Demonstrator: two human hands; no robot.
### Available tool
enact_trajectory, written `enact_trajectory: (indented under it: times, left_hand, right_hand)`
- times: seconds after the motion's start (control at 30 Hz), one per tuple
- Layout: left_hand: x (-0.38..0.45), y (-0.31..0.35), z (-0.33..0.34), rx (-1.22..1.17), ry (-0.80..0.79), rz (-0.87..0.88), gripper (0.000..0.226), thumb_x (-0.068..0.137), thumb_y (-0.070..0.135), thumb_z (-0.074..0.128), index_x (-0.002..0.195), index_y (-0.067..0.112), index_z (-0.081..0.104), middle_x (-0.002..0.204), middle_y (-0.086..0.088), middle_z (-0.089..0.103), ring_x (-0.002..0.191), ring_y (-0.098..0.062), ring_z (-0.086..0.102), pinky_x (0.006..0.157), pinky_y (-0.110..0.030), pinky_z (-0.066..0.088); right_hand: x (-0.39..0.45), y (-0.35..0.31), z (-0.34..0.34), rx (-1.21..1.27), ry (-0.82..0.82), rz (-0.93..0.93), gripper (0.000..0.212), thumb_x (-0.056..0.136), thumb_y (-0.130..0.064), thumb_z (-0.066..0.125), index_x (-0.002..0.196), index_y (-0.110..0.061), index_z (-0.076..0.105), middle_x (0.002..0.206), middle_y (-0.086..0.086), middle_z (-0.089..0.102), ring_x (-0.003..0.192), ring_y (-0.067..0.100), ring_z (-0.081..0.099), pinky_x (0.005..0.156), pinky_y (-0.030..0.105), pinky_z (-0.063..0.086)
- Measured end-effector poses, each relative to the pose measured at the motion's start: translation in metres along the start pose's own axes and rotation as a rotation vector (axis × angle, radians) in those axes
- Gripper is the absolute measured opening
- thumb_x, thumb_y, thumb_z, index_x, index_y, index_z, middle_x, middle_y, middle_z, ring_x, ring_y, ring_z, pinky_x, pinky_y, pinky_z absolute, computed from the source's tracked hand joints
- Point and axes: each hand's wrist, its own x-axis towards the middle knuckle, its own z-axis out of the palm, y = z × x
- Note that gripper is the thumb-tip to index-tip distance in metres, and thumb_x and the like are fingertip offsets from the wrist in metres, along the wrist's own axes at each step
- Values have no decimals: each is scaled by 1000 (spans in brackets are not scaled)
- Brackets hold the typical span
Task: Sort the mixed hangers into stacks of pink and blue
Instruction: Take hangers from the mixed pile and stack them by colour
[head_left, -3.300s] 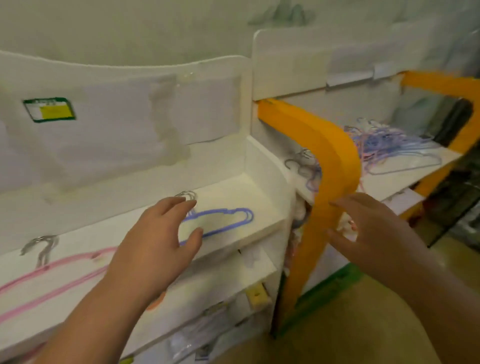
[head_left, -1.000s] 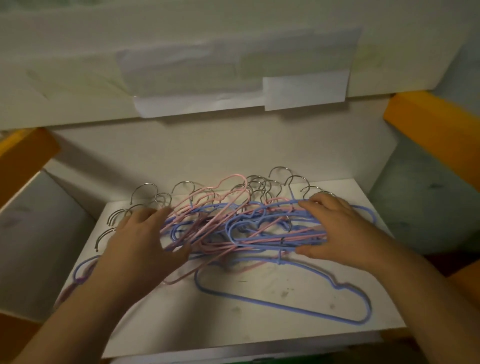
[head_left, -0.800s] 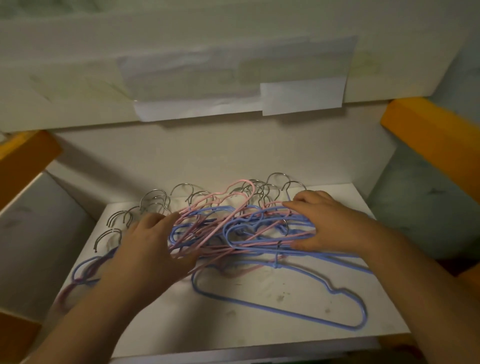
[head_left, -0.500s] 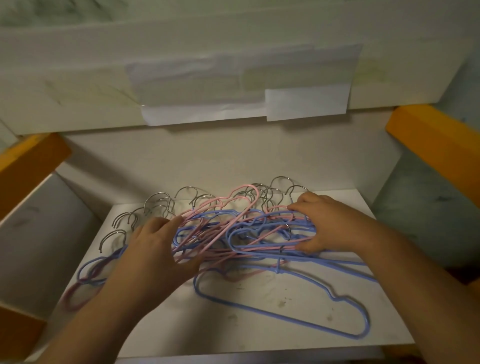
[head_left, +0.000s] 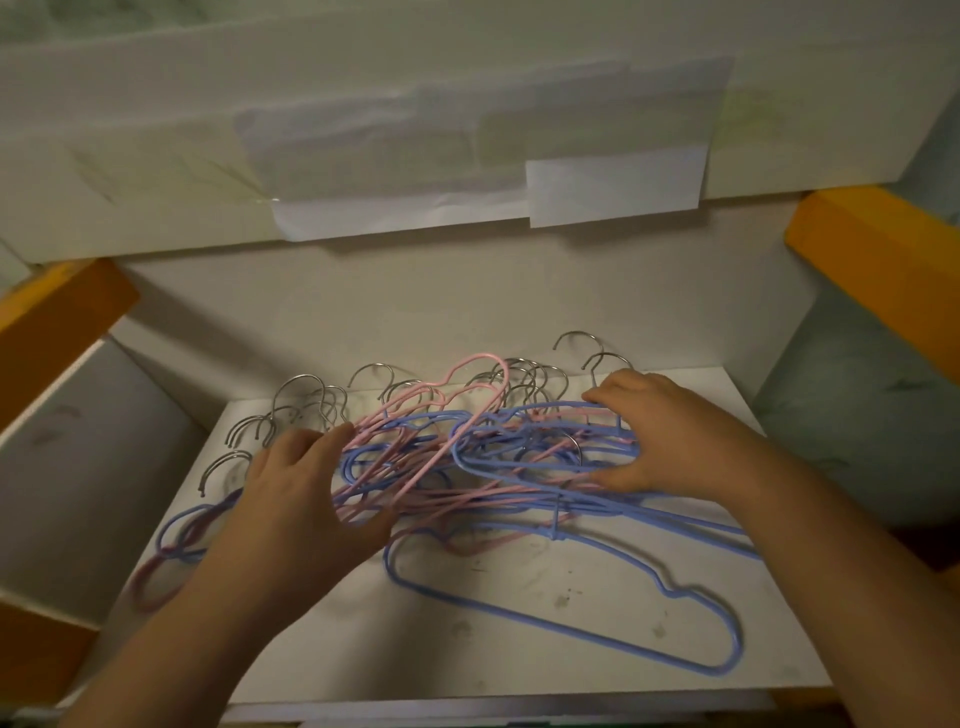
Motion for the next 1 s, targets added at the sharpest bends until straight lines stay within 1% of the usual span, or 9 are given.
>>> enact_trajectory:
  times: [0.17,0.33,0.4,0.43,0.53,0.67,0.83,0.93,1.0]
  left_hand:
    - [-2,4,1,17,-26,-23,93,64,64,70,144,30,37,124,4,45,105,-18,45,87,-38,49]
    - [-2,5,2,10,-29,-47,95,58,71,65,141,29,43,121,1,48,101,-24,51,84,-43,51]
    - [-3,7,4,5,-5,-33,95,56,74,60,139,29,45,118,0,50,98,-26,54,84,-44,52]
    - [-3,7,5,4,1,-26,95,56,72,63,138,28,46,117,-1,51,99,-27,54,85,-44,51]
    - [-2,12,6,23,-2,-1,91,59,56,79,138,23,49,118,-4,53,104,-31,53,87,-43,46]
    - [-2,19,6,11,10,13,89,61,51,82,138,23,49,118,-4,54,106,-30,51,89,-43,44]
    - [1,16,7,-8,22,29,90,60,68,64,137,24,49,118,-2,54,106,-29,54,87,-44,48]
    - [3,15,8,-9,25,23,90,61,65,72,138,24,49,117,-2,55,107,-30,54,88,-43,48]
    - [4,14,9,-6,37,33,89,61,67,69,137,24,50,115,-2,55,104,-30,55,87,-44,49]
  right_hand:
    - [0,1,6,21,-57,-31,86,72,-71,63,144,-31,38,131,-12,42,118,13,41,100,33,40]
    - [-13,4,3,64,-63,34,85,75,-68,64,147,-33,35,147,-10,23,133,15,32,108,35,36]
    - [-21,3,0,111,-84,81,100,65,-76,65,149,-34,28,148,-13,14,135,15,27,110,37,36]
    - [-26,2,-2,111,-113,96,109,60,-80,65,150,-34,23,147,-15,11,136,14,24,111,38,35]
    - [-30,-3,0,13,-147,84,117,58,-83,64,151,-32,14,141,-9,19,131,16,26,108,36,36]
    - [-24,-8,2,-81,-115,70,111,61,-75,66,149,-27,19,134,-5,29,124,18,31,101,32,38]
    - [-25,-14,1,-133,-61,68,83,67,-62,67,136,-26,39,119,-5,36,111,16,35,87,28,41]
    - [-28,-17,0,-147,-81,58,74,73,-58,65,135,-27,40,119,-6,39,113,16,37,84,28,42]
    - [-30,-18,-1,-137,-71,51,69,73,-57,64,133,-28,42,118,-7,42,112,15,39,82,27,43]
